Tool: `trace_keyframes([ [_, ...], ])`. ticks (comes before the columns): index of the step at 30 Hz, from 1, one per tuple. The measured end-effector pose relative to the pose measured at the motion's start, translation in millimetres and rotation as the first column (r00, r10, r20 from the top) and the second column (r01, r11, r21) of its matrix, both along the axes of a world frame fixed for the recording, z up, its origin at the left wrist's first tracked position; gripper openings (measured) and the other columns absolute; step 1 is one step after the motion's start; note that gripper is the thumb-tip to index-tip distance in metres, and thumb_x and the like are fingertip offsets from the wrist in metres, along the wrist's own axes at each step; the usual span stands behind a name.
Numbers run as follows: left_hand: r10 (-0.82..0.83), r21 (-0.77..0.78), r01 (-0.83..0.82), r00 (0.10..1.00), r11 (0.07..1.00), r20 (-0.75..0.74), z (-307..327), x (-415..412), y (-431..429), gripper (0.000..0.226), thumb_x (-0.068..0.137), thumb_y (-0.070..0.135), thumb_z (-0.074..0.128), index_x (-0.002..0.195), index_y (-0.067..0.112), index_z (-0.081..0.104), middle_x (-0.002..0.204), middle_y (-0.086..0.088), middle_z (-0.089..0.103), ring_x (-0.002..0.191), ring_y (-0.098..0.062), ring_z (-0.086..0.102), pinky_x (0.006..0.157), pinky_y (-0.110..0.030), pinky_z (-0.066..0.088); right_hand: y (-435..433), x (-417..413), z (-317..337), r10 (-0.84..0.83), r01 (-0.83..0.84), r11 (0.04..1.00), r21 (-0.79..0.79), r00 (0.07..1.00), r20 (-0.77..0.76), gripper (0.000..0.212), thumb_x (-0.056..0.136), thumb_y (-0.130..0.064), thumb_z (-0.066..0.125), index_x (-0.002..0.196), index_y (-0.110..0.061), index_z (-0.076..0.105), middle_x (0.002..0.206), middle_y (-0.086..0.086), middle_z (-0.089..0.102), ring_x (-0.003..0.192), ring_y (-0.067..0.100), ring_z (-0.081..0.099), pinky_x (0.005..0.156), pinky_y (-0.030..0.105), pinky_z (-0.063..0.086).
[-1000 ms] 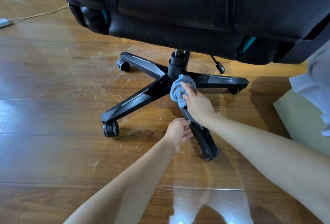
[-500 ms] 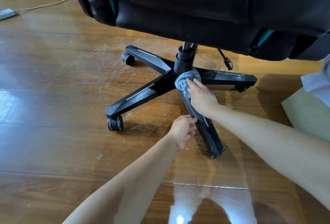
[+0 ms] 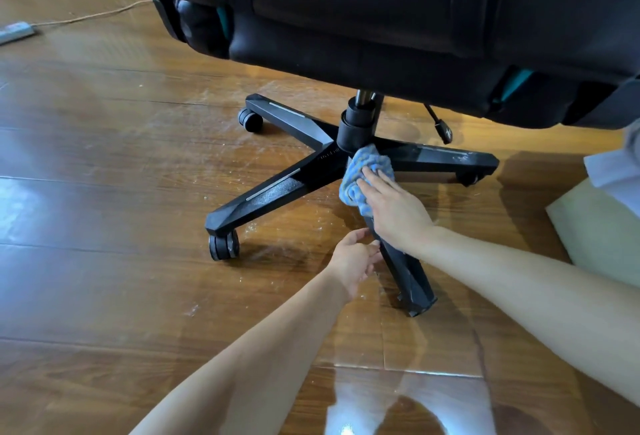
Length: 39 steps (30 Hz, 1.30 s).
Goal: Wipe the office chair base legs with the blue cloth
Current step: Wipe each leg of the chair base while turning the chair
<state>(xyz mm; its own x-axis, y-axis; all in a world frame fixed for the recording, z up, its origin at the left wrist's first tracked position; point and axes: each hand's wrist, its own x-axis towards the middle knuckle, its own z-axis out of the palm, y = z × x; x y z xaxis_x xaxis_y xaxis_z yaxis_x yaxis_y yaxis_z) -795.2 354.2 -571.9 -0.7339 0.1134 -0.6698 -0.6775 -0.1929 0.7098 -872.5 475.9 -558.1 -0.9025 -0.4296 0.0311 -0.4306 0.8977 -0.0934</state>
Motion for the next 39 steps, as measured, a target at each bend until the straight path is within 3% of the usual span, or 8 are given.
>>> trace_keyframes([
  [4,0.014,-0.006,-0.014,0.999,1.000,0.033,-1.4,-0.5,2.1,0.033,0.108,0.007,0.052,0.129,0.032,0.058,0.111,0.010,0.073,0.107,-0.010,0.072,0.079,-0.025,0.055,-23.8,-35.2,11.0,-0.073,0.075,0.997,-0.033,0.995,0.065,0.069,0.101,-0.007,0.049,0.163,-0.022,0.025,0.173,-0.001,0.012,0.160,0.022,0.008,0.122,0.045,0.033],
  [14,0.032,0.075,-0.036,0.997,0.996,0.064,-10.1,-5.4,-1.5,0.046,0.107,-0.003,0.040,0.133,0.028,0.061,0.119,-0.002,0.071,0.109,-0.018,0.067,0.073,-0.024,0.049,39.9,60.7,-21.2,0.137,-0.139,0.990,-0.035,0.988,-0.065,0.052,0.104,-0.010,0.045,0.156,-0.009,0.042,0.170,0.005,0.026,0.158,0.023,0.019,0.123,0.032,0.031],
  [20,0.026,0.027,-0.027,0.998,0.999,0.050,-10.8,-2.0,5.6,0.047,0.099,-0.010,0.044,0.131,0.019,0.062,0.105,-0.004,0.074,0.086,-0.011,0.065,0.061,-0.020,0.048,-4.1,-11.9,-2.4,0.025,-0.024,0.998,-0.062,1.000,0.013,0.059,0.105,-0.007,0.044,0.161,-0.018,0.032,0.173,-0.003,0.013,0.160,0.018,0.004,0.125,0.040,0.030],
  [24,0.061,-0.009,-0.061,0.996,0.998,0.069,-6.5,-2.3,5.1,0.045,0.101,-0.007,0.045,0.131,0.021,0.064,0.113,-0.005,0.077,0.103,-0.014,0.073,0.065,-0.021,0.053,-21.4,-43.9,9.8,-0.035,0.041,0.990,-0.138,0.998,0.049,0.050,0.108,-0.013,0.042,0.156,-0.026,0.041,0.171,-0.007,0.021,0.159,0.016,0.013,0.121,0.045,0.036],
  [27,0.041,-0.002,-0.041,0.998,0.999,0.054,-5.5,-2.9,2.4,0.049,0.101,-0.009,0.045,0.138,0.016,0.063,0.112,-0.006,0.078,0.107,-0.013,0.074,0.062,-0.019,0.052,-7.1,-21.3,4.4,-0.017,0.019,0.988,-0.150,1.000,0.017,0.051,0.107,-0.012,0.045,0.157,-0.024,0.041,0.172,-0.007,0.019,0.159,0.014,0.014,0.119,0.039,0.037],
  [31,0.033,0.020,-0.034,0.998,0.999,0.048,-9.5,-6.3,0.2,0.047,0.102,-0.010,0.044,0.138,0.014,0.063,0.106,-0.002,0.076,0.103,-0.014,0.073,0.054,-0.017,0.045,30.1,39.1,-12.7,0.034,-0.040,0.988,-0.149,0.999,-0.042,0.047,0.106,-0.015,0.048,0.153,-0.020,0.049,0.169,-0.006,0.027,0.155,0.014,0.029,0.116,0.033,0.040],
  [35,0.037,0.041,-0.039,0.997,0.998,0.062,-7.7,-10.6,3.1,0.039,0.106,-0.003,0.045,0.123,0.025,0.067,0.113,0.002,0.074,0.098,-0.011,0.070,0.060,-0.018,0.042,38.5,52.6,-10.6,0.042,-0.041,0.981,-0.192,0.999,0.000,0.044,0.108,-0.019,0.045,0.151,-0.024,0.052,0.169,-0.012,0.026,0.156,0.012,0.026,0.115,0.035,0.043],
  [39,0.064,0.052,-0.068,0.994,0.996,0.084,-9.9,-8.6,4.7,0.037,0.107,-0.003,0.041,0.122,0.018,0.067,0.101,0.001,0.077,0.095,-0.010,0.074,0.058,-0.018,0.044,7.5,11.2,7.5,-0.049,0.052,0.984,-0.170,0.999,0.024,0.046,0.108,-0.022,0.044,0.152,-0.029,0.051,0.172,-0.011,0.018,0.142,0.022,0.049,0.095,0.039,0.055],
])
